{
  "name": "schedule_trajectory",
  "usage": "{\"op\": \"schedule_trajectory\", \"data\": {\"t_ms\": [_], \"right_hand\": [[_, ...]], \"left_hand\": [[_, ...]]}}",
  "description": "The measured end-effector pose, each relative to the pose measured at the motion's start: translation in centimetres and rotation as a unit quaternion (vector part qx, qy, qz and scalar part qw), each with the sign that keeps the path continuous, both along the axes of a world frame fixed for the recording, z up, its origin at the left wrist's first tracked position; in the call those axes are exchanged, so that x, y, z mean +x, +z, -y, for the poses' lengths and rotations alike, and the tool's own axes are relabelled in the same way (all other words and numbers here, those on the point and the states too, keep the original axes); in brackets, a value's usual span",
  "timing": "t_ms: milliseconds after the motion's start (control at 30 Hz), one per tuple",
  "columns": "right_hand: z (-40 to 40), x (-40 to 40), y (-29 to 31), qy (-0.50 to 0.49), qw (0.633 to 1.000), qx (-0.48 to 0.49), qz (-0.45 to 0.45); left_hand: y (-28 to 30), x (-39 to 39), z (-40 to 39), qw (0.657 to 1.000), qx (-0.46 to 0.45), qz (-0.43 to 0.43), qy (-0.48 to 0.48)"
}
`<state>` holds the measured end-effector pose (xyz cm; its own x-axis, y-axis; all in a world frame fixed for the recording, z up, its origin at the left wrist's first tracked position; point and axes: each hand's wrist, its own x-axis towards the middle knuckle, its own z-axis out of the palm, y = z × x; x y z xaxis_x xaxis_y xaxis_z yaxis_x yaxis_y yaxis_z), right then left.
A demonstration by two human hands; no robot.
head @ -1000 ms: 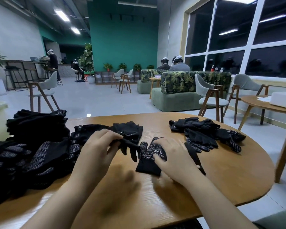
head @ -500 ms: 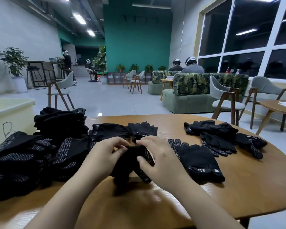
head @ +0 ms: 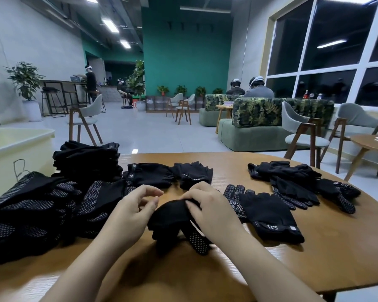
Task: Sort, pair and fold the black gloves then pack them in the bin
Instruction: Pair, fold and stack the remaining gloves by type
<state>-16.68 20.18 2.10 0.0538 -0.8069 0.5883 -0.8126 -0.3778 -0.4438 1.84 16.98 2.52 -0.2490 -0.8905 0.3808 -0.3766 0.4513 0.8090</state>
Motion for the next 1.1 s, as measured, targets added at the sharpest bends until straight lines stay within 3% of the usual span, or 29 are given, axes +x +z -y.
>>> {"op": "schedule_trajectory", "data": {"t_ms": [200,267,500,600,767,933,1100], "right_hand": [[-0.2,-0.3,0.9,-0.013,0.998,-0.031,0.045],[-0.2,-0.3,1.3,-0.013,0.998,-0.035,0.057],[-0.3,-0.5,1.9,0.032,0.994,0.018,0.105],[-0.5,-0.8,1.9,0.059,0.993,0.036,0.097],[-0.3,-1.2,0.5,0.085,0.996,0.021,0.003],[-1.6,-1.2,-1.0,0.095,0.986,0.131,-0.048],[-2.5,-1.9,-1.4,0.084,0.985,0.14,-0.059]], "left_hand": [[-0.3,1.2,-0.7,0.993,-0.049,0.087,-0.062],[-0.2,1.0,-1.0,0.992,-0.025,0.083,-0.089],[0.6,-1.1,-1.6,0.995,0.045,-0.045,-0.082],[0.6,-1.2,-0.7,0.994,0.003,-0.081,-0.075],[-0.9,-0.2,0.3,0.99,-0.09,0.048,-0.097],[-2.7,0.8,0.1,0.98,-0.023,0.141,-0.141],[-3.1,1.7,-0.4,0.971,-0.025,0.196,-0.133]]}}
